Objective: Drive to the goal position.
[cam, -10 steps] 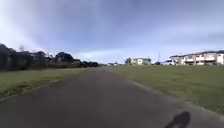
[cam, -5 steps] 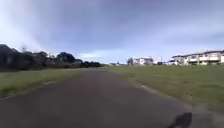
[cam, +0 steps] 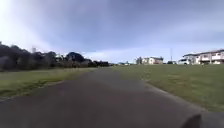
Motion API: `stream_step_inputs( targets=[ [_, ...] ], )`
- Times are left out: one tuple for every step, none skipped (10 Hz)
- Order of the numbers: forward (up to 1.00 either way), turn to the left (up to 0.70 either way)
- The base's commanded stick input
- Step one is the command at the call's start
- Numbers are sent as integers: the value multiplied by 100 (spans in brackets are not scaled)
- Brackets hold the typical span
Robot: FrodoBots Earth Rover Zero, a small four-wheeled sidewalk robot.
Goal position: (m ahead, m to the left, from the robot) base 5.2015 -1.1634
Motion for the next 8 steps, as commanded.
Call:
stream_step_inputs(
  targets=[
    [100, 0],
    [100, 0],
    [100, 0],
    [100, 0],
    [100, 0],
    [100, 0],
    [100, 0],
    [100, 0]
  ],
)
